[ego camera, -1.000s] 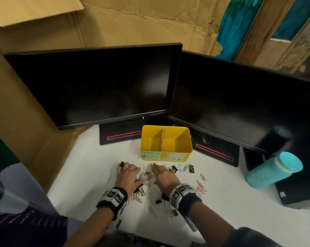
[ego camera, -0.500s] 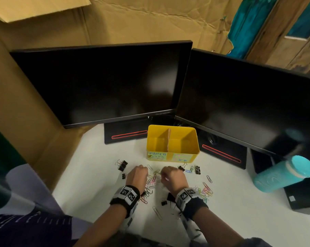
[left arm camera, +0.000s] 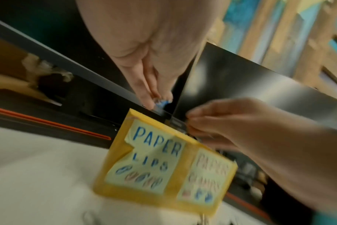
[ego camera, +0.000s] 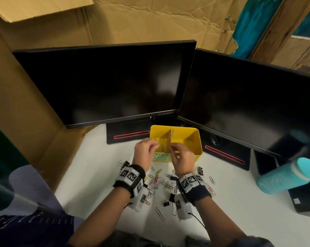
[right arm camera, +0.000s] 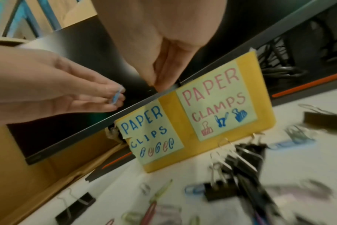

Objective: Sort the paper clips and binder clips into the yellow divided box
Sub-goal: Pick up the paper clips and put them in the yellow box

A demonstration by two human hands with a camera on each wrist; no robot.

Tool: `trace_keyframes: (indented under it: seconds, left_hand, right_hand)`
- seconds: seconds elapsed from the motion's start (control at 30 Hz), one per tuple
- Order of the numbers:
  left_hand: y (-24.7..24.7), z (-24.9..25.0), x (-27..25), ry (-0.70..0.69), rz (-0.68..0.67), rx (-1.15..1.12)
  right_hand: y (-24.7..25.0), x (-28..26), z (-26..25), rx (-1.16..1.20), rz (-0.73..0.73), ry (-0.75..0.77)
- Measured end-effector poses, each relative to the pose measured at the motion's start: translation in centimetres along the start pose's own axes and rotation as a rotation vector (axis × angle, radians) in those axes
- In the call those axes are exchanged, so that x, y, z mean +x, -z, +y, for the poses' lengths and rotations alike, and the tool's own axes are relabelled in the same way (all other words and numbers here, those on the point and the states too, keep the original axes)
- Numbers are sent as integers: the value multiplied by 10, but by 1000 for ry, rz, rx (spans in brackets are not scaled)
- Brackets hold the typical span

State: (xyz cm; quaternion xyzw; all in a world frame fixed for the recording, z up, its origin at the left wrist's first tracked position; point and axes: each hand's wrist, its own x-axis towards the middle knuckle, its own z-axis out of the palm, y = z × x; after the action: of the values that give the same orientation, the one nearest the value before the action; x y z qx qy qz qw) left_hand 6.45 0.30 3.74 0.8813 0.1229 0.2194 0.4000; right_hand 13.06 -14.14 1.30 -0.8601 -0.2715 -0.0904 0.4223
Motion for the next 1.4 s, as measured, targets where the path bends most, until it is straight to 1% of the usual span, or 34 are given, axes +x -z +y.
trace_keyframes:
  seconds: [0.03, 0.07, 0.1, 0.13, 0.17, 0.2, 0.23, 0.27, 0.33, 0.4, 0.47, 0.57, 0.63, 0.7, 0.77, 0.87, 0.93, 1.0, 1.07, 1.13, 1.17, 1.23, 1.27, 1.3, 1.4]
  left_hand:
    - [0, 1, 4, -4, 3, -15]
    - [1, 0, 3, -10, 12, -3]
    - [3, -3, -2, -19, 23, 35]
    - [6, -8, -9, -22, 19, 87]
    - [9, -14, -18, -5, -20, 144]
    - [12, -19, -26, 30, -107, 206]
    - [12, -25, -33, 70, -223, 271]
    - [11, -29, -38, 105, -337, 341]
    - [4, -36, -42, 135, -506, 464]
    - [-5, -37, -43, 141, -627, 575]
    - [-14, -38, -46, 133, -684, 644]
    - [-22, -37, -50, 112, -643, 681]
    - [-23, -38, -53, 106, -629, 695]
    - [-23, -42, -53, 105, -635, 674]
    - [-22, -45, -52, 105, -631, 620]
    - [-21, -47, -49, 114, -636, 565]
    - [-21, -47, -48, 106, -635, 546]
    - [-19, -49, -48, 135, -601, 488]
    - [-17, -48, -49, 172, -535, 450]
    - [-12, -42, -51, 159, -400, 374]
    - [-9, -36, -50, 135, -324, 309]
    - [-2, -18, -43, 77, -185, 202]
    - [1, -9, -36, 53, -133, 172]
    - [3, -1, -27, 35, -90, 149]
    - [-1, 13, 7, 10, -1, 86]
  right_hand:
    - [3, -9, -2, 12, 41, 27]
    - [4, -19, -2, 10, 41, 42]
    - [4, -29, 1, -5, -14, 52]
    - [2, -39, 4, -32, -128, 54]
    - [0, -47, 8, -62, -280, 46]
    - [-3, -53, 11, -98, -439, 30]
    - [-7, -56, 14, -141, -582, 16]
    - [-11, -56, 17, -192, -696, 16]
    - [-18, -53, 19, -300, -827, 50]
    - [-25, -50, 20, -360, -862, 110]
    - [-31, -51, 24, -355, -829, 153]
    - [-32, -58, 32, -322, -675, 230]
    - [-28, -65, 37, -348, -634, 307]
    - [-26, -69, 40, -375, -602, 348]
    - [-26, -69, 43, -355, -587, 321]
    - [-27, -64, 41, -272, -558, 177]
    - [-20, -56, 31, -185, -474, 107]
    - [-8, -41, 12, -61, -358, 89]
    - [0, -18, -8, 43, -208, 84]
    - [2, 9, -20, 60, -115, 64]
    - [0, 20, -23, 30, -117, 53]
    - [-3, 32, -23, -44, -194, 12]
    - [-2, 32, -22, -69, -207, 0]
    - [0, 30, -19, -83, -173, 12]
    - [12, 5, -12, -43, 4, 35]
